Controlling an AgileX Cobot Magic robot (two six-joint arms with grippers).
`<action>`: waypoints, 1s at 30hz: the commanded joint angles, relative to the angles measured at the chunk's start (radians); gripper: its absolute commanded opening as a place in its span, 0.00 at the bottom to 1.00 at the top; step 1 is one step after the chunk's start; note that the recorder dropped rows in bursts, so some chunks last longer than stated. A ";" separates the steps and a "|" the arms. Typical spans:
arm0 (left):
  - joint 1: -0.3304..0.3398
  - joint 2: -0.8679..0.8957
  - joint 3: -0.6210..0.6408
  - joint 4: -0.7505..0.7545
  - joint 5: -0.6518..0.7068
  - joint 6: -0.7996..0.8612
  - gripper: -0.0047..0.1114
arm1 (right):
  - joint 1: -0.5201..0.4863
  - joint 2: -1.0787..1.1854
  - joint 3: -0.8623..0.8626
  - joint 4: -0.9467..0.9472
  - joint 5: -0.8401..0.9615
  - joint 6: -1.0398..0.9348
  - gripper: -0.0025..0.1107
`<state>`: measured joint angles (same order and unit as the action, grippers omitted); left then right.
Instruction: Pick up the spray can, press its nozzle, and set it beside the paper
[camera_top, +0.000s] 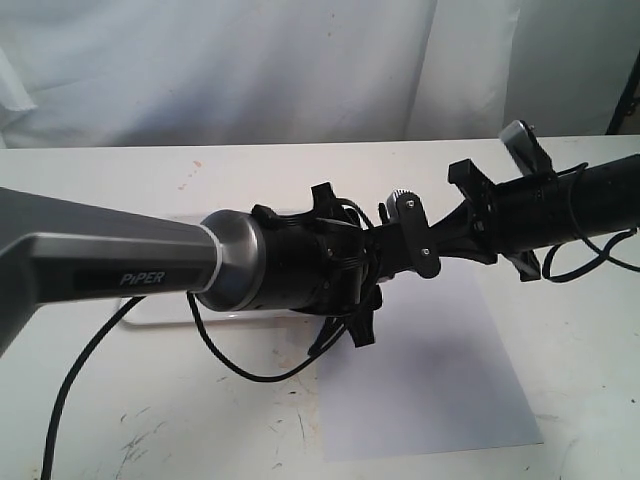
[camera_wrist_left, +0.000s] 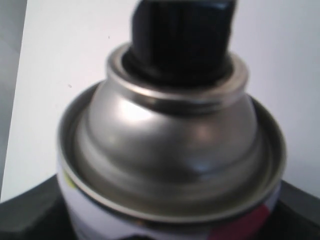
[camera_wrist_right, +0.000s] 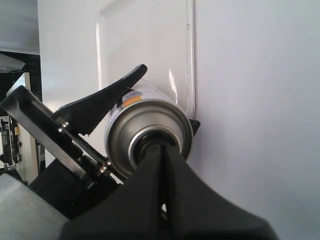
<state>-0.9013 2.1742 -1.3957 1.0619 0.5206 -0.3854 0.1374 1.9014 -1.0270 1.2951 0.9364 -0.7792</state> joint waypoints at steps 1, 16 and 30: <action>-0.006 -0.022 -0.011 0.009 0.010 -0.002 0.04 | 0.002 0.031 0.006 0.082 0.069 -0.068 0.02; -0.006 -0.022 -0.011 0.006 0.010 -0.002 0.04 | 0.002 0.035 0.006 0.094 0.058 -0.081 0.02; -0.006 -0.022 -0.011 0.006 0.010 -0.002 0.04 | 0.002 0.035 0.006 0.089 0.054 -0.081 0.02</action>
<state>-0.9013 2.1742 -1.3976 1.0513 0.5359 -0.3854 0.1374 1.9388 -1.0270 1.3789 0.9938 -0.8483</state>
